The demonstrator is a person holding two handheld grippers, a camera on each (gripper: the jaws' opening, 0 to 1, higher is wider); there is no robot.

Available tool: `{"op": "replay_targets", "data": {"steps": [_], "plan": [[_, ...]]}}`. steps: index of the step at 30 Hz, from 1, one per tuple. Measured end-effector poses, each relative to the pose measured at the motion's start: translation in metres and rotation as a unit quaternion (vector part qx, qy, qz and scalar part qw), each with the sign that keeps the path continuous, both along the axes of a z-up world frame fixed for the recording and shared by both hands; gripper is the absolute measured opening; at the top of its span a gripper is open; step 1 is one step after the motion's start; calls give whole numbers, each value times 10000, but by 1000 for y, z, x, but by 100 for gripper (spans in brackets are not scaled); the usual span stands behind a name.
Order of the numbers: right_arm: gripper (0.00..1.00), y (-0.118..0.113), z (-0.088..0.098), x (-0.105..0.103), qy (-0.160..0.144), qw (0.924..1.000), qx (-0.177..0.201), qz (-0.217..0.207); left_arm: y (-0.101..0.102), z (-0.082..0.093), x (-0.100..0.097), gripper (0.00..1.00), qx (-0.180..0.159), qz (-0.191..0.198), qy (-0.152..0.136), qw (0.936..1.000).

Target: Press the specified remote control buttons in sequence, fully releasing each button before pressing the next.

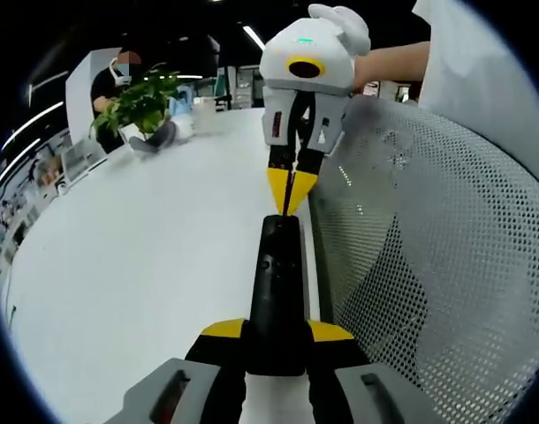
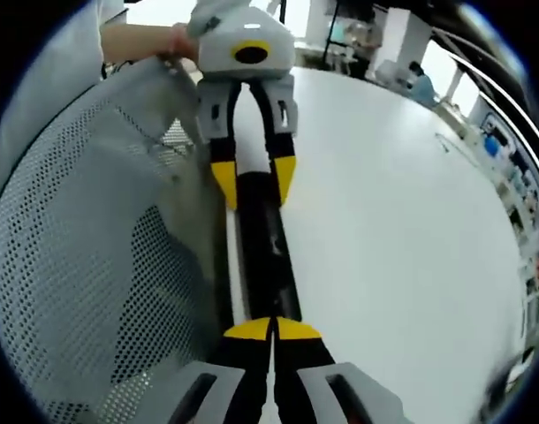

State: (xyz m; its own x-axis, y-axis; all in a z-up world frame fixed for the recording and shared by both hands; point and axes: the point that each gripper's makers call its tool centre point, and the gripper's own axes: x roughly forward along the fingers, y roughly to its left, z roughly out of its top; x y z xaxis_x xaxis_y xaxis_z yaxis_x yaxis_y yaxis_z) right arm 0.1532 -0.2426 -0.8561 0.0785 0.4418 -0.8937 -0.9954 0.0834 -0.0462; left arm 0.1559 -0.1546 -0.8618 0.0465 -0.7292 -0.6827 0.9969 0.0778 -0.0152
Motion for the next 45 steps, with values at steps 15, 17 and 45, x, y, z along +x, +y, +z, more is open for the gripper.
{"op": "replay_targets", "data": {"steps": [15, 17, 45], "plan": [[0, 1, 0, 5, 51, 10000, -14, 9, 0, 0, 1, 24, 17, -41, -33, 10000], [0, 1, 0, 6, 79, 10000, -44, 38, 0, 0, 1, 24, 18, -46, -33, 10000], [0, 5, 3, 7, 40, 9895, 1323, -580, 0, 0, 1, 24, 17, -7, -18, 10000]]}}
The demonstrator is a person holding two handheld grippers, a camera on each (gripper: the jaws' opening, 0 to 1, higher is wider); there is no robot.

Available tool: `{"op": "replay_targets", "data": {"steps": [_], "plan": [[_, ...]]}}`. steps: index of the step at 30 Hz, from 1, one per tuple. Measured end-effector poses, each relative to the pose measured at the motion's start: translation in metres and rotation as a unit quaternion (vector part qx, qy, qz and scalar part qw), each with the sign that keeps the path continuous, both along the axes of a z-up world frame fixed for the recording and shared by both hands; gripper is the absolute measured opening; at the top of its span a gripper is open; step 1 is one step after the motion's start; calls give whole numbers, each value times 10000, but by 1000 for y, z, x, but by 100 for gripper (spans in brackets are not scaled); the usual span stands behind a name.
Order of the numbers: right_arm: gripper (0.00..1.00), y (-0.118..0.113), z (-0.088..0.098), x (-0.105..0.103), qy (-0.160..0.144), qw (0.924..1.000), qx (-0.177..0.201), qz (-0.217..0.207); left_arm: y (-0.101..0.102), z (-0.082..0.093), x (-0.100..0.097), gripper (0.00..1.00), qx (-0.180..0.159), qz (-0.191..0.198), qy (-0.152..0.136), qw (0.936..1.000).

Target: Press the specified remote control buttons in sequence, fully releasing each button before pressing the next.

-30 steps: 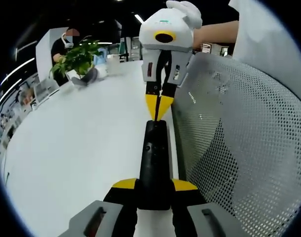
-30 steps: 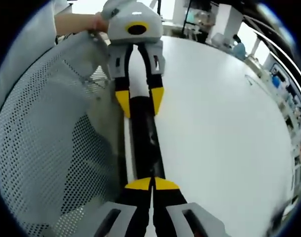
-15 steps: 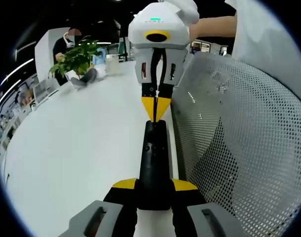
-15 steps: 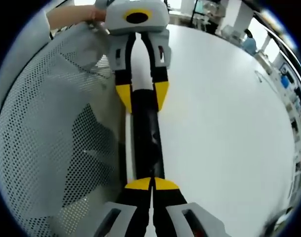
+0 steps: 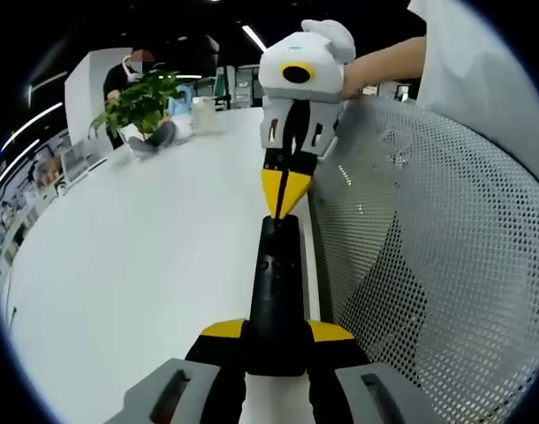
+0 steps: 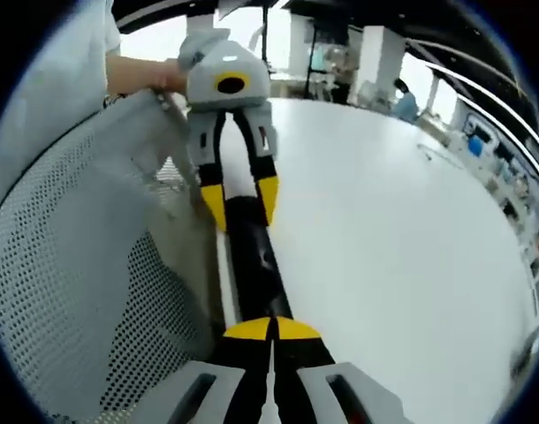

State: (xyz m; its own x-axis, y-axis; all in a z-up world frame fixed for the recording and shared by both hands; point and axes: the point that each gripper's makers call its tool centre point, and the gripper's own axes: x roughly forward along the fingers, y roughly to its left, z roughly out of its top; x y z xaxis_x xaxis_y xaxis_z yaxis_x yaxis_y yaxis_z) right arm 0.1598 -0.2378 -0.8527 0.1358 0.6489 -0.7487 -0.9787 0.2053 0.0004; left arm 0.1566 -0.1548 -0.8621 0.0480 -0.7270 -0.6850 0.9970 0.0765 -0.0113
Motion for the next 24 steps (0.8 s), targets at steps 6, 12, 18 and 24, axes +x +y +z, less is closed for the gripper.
{"op": "replay_targets", "data": {"steps": [6, 12, 18, 24], "plan": [[0, 3, 0, 0, -277, 9980, -437, 363, 0, 1, -1, 24, -3, 8, -2, 10000], [0, 8, 0, -1, -196, 9982, -381, 414, 1, 0, -1, 24, -11, 18, 4, 10000], [0, 8, 0, -7, -303, 9948, -559, 793, 1, 1, -2, 25, -11, -3, 0, 10000], [0, 9, 1, -10, -276, 9941, -599, 859, 1, 0, -1, 25, -6, 0, -1, 10000]]}}
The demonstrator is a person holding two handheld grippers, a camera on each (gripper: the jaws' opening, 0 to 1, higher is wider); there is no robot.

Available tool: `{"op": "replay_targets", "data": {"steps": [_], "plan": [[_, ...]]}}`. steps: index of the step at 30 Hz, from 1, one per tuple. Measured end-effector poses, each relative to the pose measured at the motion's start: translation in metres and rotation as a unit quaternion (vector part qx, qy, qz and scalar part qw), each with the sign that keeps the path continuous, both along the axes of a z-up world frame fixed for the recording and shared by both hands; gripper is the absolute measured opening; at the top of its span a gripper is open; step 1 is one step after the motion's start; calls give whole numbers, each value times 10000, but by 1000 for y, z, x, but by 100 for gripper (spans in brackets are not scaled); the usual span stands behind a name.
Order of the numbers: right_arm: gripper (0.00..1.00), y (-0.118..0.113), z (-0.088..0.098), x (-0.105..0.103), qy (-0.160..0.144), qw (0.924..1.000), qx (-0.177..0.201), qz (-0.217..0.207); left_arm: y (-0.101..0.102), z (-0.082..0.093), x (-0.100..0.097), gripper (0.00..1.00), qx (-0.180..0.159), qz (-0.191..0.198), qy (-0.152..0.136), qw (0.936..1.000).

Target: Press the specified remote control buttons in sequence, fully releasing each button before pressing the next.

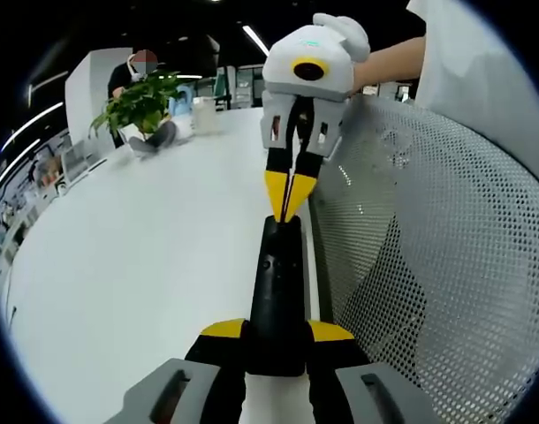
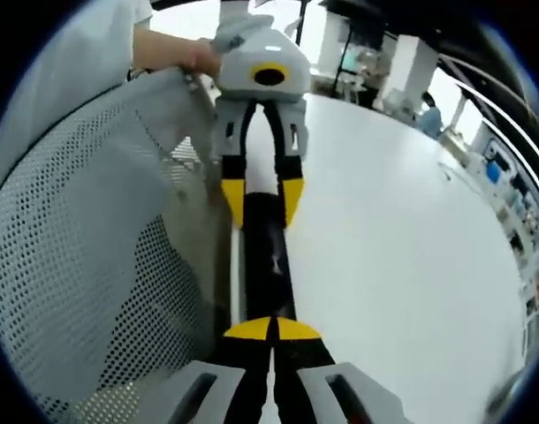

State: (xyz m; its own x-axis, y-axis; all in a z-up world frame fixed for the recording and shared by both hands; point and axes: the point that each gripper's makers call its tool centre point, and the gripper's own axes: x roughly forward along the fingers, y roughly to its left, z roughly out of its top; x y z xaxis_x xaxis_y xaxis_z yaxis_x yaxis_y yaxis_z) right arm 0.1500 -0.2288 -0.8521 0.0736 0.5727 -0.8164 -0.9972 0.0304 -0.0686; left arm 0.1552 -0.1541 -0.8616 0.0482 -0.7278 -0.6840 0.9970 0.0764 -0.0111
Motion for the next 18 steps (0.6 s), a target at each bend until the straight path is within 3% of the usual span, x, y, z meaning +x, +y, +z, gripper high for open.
{"op": "replay_targets", "data": {"steps": [18], "plan": [[0, 1, -2, 5, -81, 9993, -358, -20, -1, 0, 1, 24, -4, -3, 3, 10000]]}}
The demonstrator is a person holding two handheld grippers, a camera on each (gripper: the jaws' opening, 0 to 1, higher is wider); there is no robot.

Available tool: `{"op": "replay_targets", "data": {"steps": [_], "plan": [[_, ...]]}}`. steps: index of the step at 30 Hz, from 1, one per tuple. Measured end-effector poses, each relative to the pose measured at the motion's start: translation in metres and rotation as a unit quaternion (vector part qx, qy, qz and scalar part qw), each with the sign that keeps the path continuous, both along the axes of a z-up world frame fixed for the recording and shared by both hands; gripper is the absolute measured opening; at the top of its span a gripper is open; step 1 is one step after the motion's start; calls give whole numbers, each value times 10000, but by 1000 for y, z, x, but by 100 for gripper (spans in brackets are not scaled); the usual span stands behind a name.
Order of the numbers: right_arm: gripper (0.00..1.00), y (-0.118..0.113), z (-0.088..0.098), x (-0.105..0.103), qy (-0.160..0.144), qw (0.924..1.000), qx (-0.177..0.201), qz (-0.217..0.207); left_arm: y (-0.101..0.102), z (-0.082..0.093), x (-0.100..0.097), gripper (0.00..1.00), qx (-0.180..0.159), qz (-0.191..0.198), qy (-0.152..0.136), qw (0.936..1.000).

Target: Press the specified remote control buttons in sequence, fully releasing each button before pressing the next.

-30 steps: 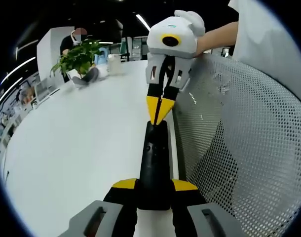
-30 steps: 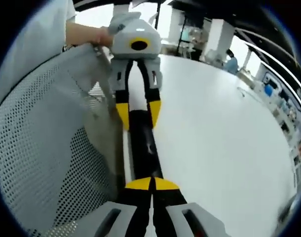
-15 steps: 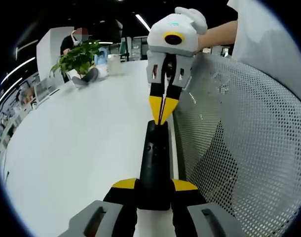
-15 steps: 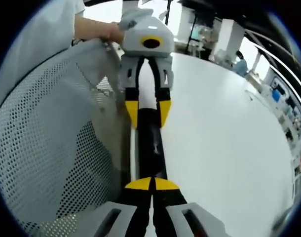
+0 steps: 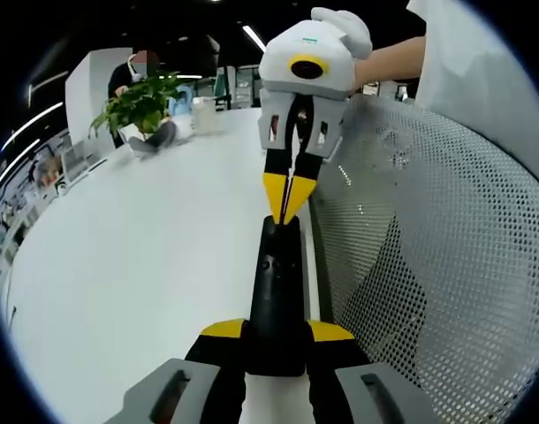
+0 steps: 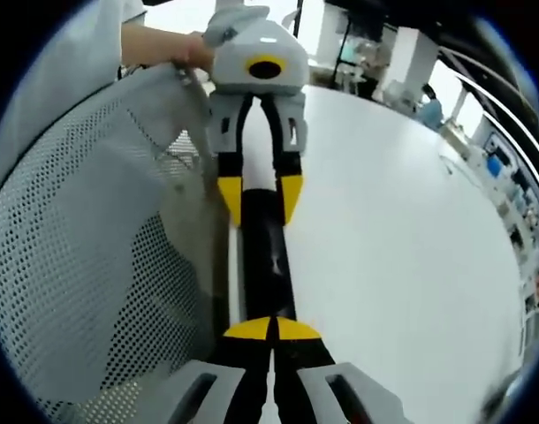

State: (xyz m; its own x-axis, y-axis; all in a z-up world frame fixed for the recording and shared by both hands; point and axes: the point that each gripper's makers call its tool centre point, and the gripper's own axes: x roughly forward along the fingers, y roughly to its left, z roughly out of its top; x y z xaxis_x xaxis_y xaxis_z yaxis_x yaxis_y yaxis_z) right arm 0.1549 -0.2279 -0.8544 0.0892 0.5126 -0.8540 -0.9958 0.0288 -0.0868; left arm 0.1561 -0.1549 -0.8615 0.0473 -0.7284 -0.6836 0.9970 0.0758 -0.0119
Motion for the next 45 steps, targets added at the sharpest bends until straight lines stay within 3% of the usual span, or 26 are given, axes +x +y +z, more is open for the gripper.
{"op": "replay_targets", "data": {"steps": [11, 18, 20, 28, 32, 35, 45], "plan": [[0, 0, -2, 1, 97, 9988, -483, 37, 0, 0, 0, 24, -3, -11, 7, 10000], [0, -1, 1, 1, 474, 9968, 255, -590, 0, 0, -1, 24, 2, -1, 2, 10000], [0, -2, 1, 2, 607, 9946, 318, -777, 0, 0, -1, 24, 3, 1, 0, 10000], [0, 9, 8, 1, 466, 9964, 366, -614, 0, 0, -1, 24, 2, 10, 3, 10000], [0, 14, 6, 0, 407, 9978, 280, -431, 0, 0, -1, 24, 3, 10, 2, 10000], [0, 10, 0, -1, 302, 9994, -1, -176, 0, 0, -1, 24, 4, 11, 2, 10000], [0, 12, 0, -3, 179, 9996, -185, 133, 0, 0, -1, 25, 0, 17, 5, 10000]]}}
